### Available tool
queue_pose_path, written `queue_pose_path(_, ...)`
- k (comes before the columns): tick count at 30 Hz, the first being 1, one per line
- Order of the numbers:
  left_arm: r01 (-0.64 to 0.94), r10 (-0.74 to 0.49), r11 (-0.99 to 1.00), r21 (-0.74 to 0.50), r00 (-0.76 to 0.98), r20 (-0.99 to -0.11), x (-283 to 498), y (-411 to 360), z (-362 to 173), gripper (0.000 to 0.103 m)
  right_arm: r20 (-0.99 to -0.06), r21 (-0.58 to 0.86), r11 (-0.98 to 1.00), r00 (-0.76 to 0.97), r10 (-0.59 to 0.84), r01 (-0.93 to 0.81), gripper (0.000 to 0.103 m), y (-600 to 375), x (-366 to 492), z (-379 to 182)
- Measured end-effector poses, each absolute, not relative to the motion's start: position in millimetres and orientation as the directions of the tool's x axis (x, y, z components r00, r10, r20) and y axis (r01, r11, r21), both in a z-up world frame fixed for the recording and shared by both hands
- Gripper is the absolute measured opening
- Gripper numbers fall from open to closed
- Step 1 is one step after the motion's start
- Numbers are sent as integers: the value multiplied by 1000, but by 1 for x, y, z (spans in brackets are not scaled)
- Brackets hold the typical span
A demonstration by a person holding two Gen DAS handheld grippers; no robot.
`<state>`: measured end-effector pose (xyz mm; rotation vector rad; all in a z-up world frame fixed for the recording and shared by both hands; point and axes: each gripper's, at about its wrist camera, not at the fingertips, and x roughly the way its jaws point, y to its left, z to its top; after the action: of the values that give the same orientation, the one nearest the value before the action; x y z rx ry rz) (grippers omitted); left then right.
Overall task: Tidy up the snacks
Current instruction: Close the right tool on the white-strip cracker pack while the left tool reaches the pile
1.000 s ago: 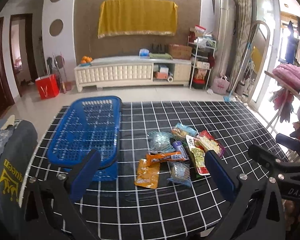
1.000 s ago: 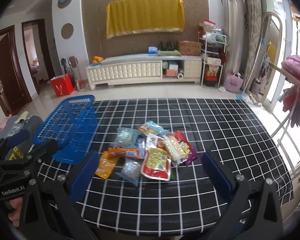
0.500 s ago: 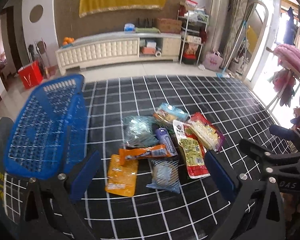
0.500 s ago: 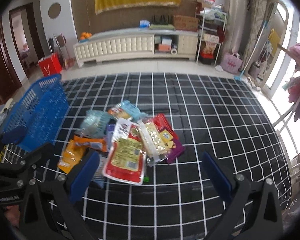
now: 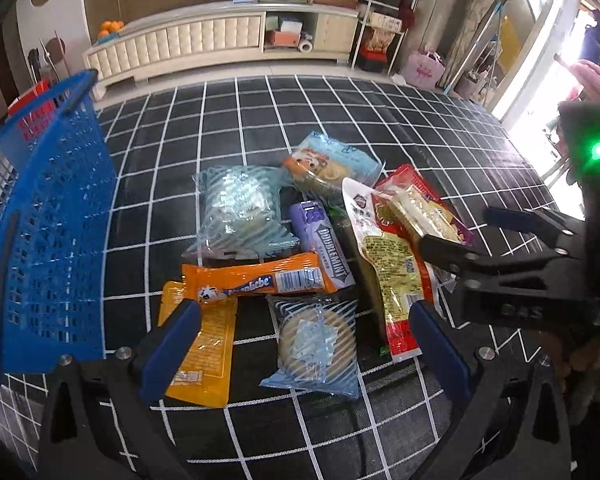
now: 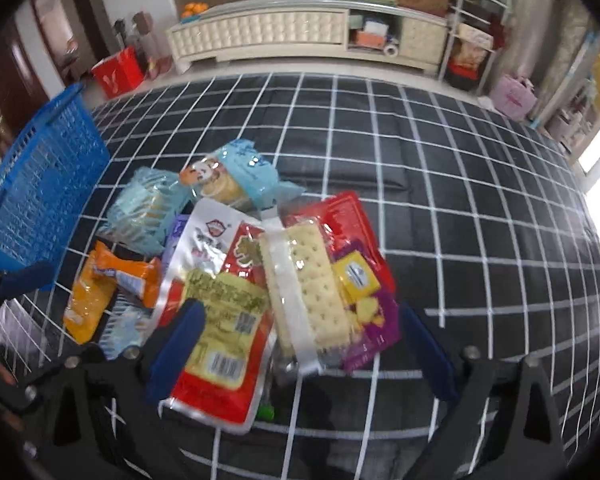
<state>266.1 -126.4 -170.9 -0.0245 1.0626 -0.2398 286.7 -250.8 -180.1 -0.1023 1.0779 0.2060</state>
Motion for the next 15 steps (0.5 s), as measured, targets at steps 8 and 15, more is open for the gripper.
queue_pose_path(8, 205, -213, 969, -138, 412, -886, 280, -134, -183, 81, -905, 112, 965, 376, 198, -237, 79, -267, 312, -203)
queue_pose_path(15, 216, -210, 968, -131, 399, -893, 278, -144, -188, 81, -900, -5, 953, 417, 129, -304, 50, -264, 305, -203)
